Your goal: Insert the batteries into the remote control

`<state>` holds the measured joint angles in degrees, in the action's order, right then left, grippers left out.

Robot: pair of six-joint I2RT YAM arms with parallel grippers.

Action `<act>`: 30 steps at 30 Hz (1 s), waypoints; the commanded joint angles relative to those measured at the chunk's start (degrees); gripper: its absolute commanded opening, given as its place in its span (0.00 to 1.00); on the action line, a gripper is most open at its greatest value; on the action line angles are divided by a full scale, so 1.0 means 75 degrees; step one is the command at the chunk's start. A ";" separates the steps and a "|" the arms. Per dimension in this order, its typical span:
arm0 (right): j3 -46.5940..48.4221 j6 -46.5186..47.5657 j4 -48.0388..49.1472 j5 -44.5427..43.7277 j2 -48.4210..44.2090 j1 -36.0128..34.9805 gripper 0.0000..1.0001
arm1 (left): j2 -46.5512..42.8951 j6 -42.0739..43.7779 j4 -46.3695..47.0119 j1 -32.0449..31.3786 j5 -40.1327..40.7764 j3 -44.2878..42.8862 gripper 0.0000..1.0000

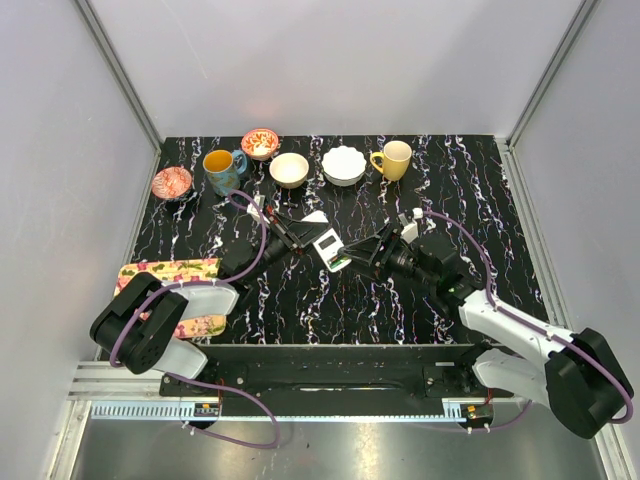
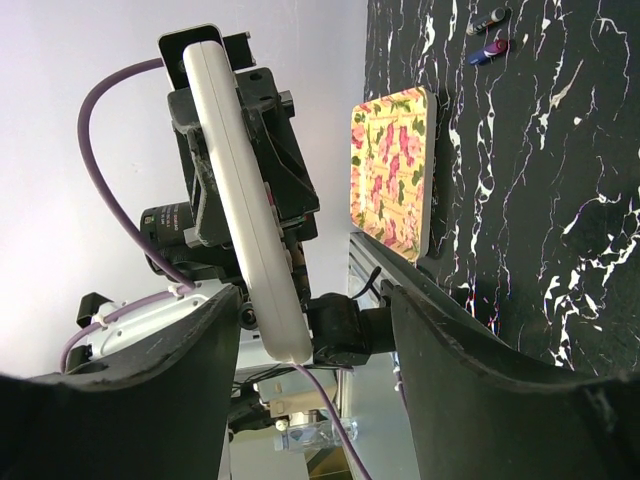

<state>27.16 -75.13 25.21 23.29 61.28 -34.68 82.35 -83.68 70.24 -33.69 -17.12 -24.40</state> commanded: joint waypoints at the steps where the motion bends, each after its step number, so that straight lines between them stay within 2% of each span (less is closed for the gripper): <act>1: -0.0105 0.0069 -0.0033 0.0223 0.0162 0.0018 0.66 | -0.0093 -0.0105 0.3350 -0.0066 0.0572 -0.0449 0.00; 9: -0.0117 0.0092 0.0013 0.0246 0.0232 0.0018 0.61 | -0.0081 -0.0081 0.3338 -0.0090 0.0959 -0.0344 0.00; 24: -0.0082 -0.0025 0.0329 0.0282 0.0549 -0.0005 0.55 | -0.0022 -0.0058 0.3338 -0.0289 0.1029 -0.0578 0.00; 30: -0.0094 -0.0037 0.0400 0.0281 0.0666 -0.0041 0.48 | -0.0022 -0.0046 0.3350 -0.0312 0.1088 -0.0566 0.00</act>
<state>27.05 -76.23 29.95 23.70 64.86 -34.54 82.74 -81.82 68.93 -35.55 -11.66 -24.43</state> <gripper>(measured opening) 0.507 0.249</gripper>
